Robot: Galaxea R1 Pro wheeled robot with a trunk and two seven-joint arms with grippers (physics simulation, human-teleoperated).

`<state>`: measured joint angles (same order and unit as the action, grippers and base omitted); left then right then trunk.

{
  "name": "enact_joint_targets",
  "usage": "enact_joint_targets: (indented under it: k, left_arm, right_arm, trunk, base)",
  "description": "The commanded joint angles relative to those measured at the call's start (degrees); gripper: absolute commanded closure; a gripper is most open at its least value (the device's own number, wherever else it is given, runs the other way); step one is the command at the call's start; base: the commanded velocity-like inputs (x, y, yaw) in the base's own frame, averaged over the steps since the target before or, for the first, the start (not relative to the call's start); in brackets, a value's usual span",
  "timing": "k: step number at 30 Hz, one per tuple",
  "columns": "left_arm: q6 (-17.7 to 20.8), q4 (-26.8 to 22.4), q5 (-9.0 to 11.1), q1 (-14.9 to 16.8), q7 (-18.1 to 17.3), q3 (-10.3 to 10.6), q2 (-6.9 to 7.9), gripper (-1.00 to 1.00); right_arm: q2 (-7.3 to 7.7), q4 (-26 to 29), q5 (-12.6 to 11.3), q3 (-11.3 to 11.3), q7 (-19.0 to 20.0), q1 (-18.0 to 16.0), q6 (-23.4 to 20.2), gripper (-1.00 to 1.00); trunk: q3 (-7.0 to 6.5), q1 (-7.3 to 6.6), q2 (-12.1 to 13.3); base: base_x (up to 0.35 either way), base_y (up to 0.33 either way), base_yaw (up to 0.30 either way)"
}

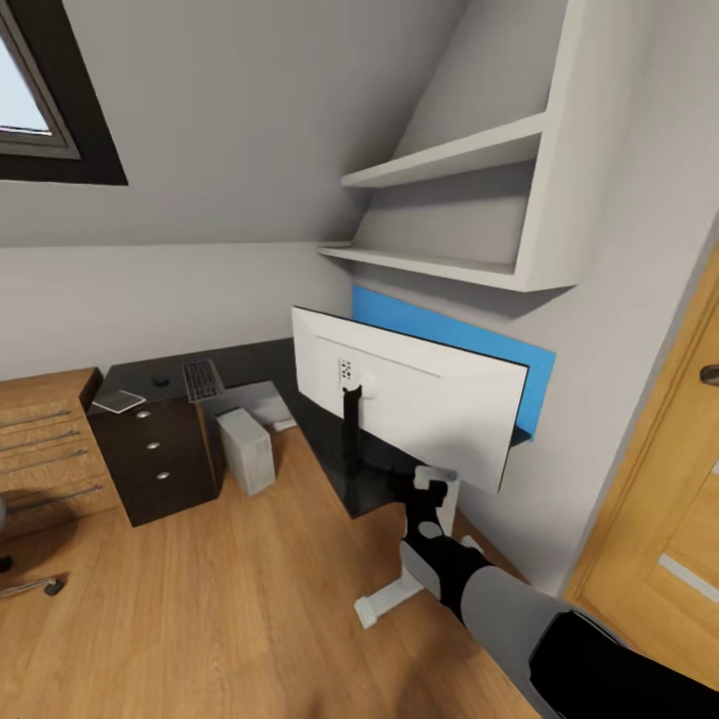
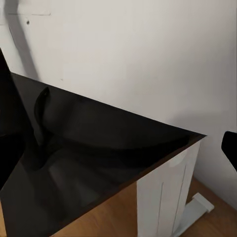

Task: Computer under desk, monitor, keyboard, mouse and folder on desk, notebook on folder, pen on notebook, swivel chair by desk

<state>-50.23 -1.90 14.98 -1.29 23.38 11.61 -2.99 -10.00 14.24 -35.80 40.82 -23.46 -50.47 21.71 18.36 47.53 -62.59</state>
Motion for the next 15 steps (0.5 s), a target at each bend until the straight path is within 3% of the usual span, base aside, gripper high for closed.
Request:
enact_joint_targets:
  k: [1,11,15]
  left_arm:
    - [0.0,-0.1,0.4,0.0,0.3,0.5,0.0,-1.0]
    - [0.0,-0.1,0.4,0.0,0.2,0.5,0.0,-1.0]
    - [0.0,-0.1,0.4,0.0,0.2,0.5,0.05,-1.0]
  right_arm:
    - [0.0,0.0,-0.5,0.5,-0.3,-0.1,0.2,-1.0]
    - [0.0,0.0,-0.5,0.4,-0.3,-0.1,0.3,-1.0]
    - [0.0,-0.1,-0.5,0.4,-0.3,-0.1,0.3,-1.0]
  trunk:
    - [0.06,0.0,0.0]
    - [0.06,0.0,0.0]
    - [0.06,0.0,0.0]
  base:
    - [0.0,-0.01,0.0]
    - [0.001,-0.006,0.0]
    - [0.196,-0.21,0.0]
